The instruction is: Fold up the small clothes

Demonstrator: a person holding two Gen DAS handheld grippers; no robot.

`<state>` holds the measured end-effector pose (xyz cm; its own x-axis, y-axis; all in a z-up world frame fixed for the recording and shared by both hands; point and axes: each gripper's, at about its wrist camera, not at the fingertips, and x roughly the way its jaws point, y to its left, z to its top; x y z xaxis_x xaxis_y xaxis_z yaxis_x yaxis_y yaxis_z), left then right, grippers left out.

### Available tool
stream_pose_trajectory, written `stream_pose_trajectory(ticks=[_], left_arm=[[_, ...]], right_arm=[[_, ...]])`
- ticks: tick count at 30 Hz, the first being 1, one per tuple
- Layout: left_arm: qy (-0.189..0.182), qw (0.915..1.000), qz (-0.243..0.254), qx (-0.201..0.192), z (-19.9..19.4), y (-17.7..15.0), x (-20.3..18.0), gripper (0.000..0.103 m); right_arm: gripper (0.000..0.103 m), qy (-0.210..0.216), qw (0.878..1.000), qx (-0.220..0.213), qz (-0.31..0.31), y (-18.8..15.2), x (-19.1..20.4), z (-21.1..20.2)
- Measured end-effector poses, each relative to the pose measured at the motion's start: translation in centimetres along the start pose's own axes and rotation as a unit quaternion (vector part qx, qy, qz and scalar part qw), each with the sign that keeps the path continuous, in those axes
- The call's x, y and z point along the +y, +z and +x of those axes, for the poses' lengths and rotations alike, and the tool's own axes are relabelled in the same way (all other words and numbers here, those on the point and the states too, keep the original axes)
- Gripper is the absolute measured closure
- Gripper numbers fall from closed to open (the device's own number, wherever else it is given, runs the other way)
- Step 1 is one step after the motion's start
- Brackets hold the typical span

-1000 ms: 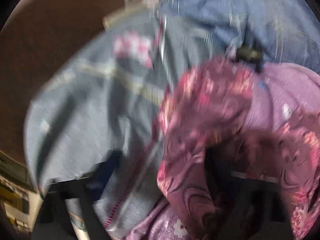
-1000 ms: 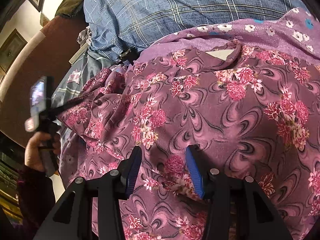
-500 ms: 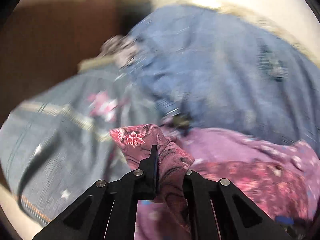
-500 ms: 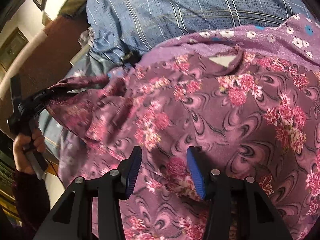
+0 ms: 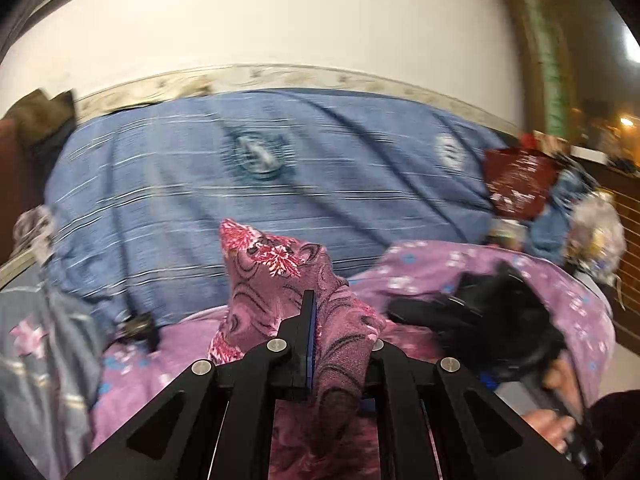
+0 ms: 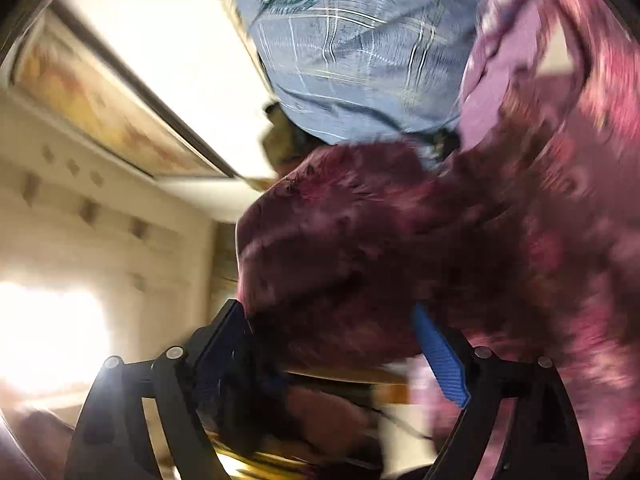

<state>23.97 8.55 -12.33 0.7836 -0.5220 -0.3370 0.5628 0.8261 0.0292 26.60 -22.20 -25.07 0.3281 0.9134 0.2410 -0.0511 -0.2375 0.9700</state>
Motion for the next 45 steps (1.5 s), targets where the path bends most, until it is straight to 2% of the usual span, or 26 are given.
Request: stream_pose_trajectory(ticks=[3,6,8,10,11,12,13,14,15,16,17,18,20,21,23,26,28,29,32,34,36,37,39,41,43,45], left_arm=[[-0.013,0.9999,0.001,0.001,-0.3,-0.8,0.3,0.097],[-0.012,0.9999,0.001,0.012,-0.3,-1.6,1.5,0.097],[-0.004,0.9997,0.005,0.022,-0.4,-2.2,2.1,0.097],[0.009,0.9993,0.013,0.033,-0.1,-2.4,2.6,0.097],[0.016,0.999,0.017,0.039,0.3,-2.6,2.9,0.096],[0.023,0.9984,0.023,0.046,0.7,-2.5,2.5,0.095],[0.03,0.9974,0.031,0.058,1.3,-2.2,1.7,0.092],[0.028,0.996,0.041,0.074,1.8,-2.6,1.5,0.088],[0.023,0.9938,0.05,0.096,2.9,-2.9,0.7,0.081],[0.031,0.9911,0.06,0.115,4.6,-2.6,-0.6,0.056],[0.053,0.9861,0.078,0.137,5.8,-3.2,-1.5,0.027],[0.07,0.981,0.096,0.154,6.7,-3.6,-1.8,0.021],[0.091,0.9651,0.145,0.198,8.7,-5.0,-3.0,0.021],[0.094,0.9605,0.156,0.21,9.2,-5.3,-3.3,0.021],[0.089,0.9598,0.161,0.212,9.0,-4.9,-3.6,0.021],[0.068,0.9744,0.117,0.18,7.4,-2.6,-1.8,0.021],[0.063,0.9832,0.06,0.16,6.3,-1.3,0.6,0.02],[0.069,0.9844,0.035,0.158,6.1,-1.0,1.6,0.018],[0.09,0.9802,-0.029,0.174,6.7,-0.9,4.1,0.018],[0.091,0.9801,-0.025,0.175,6.7,-1.2,3.8,0.019],[0.087,0.9826,0.014,0.164,6.6,-0.6,2.0,0.02],[0.075,0.9836,0.033,0.16,6.2,-0.7,1.5,0.021],[0.017,0.9845,0.067,0.161,5.8,-0.6,-0.1,0.02],[0.0,0.985,0.085,0.151,5.3,-0.5,-1.2,0.019],[-0.032,0.9881,0.058,0.139,4.9,0.2,-0.6,0.02],[-0.06,0.9928,0.006,0.104,4.3,1.4,0.4,0.019]], right_arm=[[0.012,0.038,0.998,-0.035,0.038,0.2,-1.0,-0.5],[0.015,0.029,0.991,-0.129,0.016,0.8,-0.2,-3.3],[0.033,0.017,0.985,-0.174,0.002,1.2,0.5,-5.4],[0.059,-0.031,0.976,-0.212,-0.041,1.5,2.3,-7.2],[0.067,-0.07,0.967,-0.233,-0.071,1.5,3.6,-8.1],[0.087,-0.112,0.959,-0.241,-0.097,1.5,4.6,-8.6],[0.094,-0.147,0.951,-0.244,-0.117,1.6,5.6,-9.1],[0.094,-0.204,0.937,-0.242,-0.146,1.6,6.9,-9.2],[0.096,-0.235,0.927,-0.241,-0.164,1.8,7.4,-9.1],[0.097,-0.263,0.917,-0.239,-0.182,1.8,8.0,-9.1],[0.097,-0.307,0.9,-0.235,-0.199,1.7,8.7,-9.7],[0.097,-0.344,0.885,-0.233,-0.209,1.7,9.0,-9.9],[0.097,-0.428,0.848,-0.218,-0.222,2.1,9.0,-10.2],[0.097,-0.469,0.83,-0.206,-0.222,2.1,8.4,-10.5],[0.097,-0.53,0.798,-0.196,-0.21,2.2,7.1,-11.7],[0.097,-0.536,0.801,-0.194,-0.183,2.3,5.9,-14.3],[0.097,-0.55,0.788,-0.193,-0.199,2.0,6.5,-14.8],[0.097,-0.552,0.783,-0.193,-0.212,1.7,6.9,-15.0],[0.096,-0.556,0.788,-0.156,-0.213,1.7,6.3,-14.4],[0.095,-0.576,0.781,-0.136,-0.2,2.1,5.1,-14.2],[0.091,-0.573,0.788,-0.123,-0.189,2.4,4.7,-14.4],[0.091,-0.568,0.793,-0.122,-0.184,2.5,4.7,-14.6],[0.089,-0.557,0.803,-0.122,-0.175,2.5,4.7,-15.1],[0.087,-0.553,0.807,-0.122,-0.169,2.6,4.5,-15.2],[0.078,-0.547,0.813,-0.119,-0.163,2.8,4.3,-15.0],[0.069,-0.534,0.822,-0.119,-0.158,2.9,4.3,-15.0]])
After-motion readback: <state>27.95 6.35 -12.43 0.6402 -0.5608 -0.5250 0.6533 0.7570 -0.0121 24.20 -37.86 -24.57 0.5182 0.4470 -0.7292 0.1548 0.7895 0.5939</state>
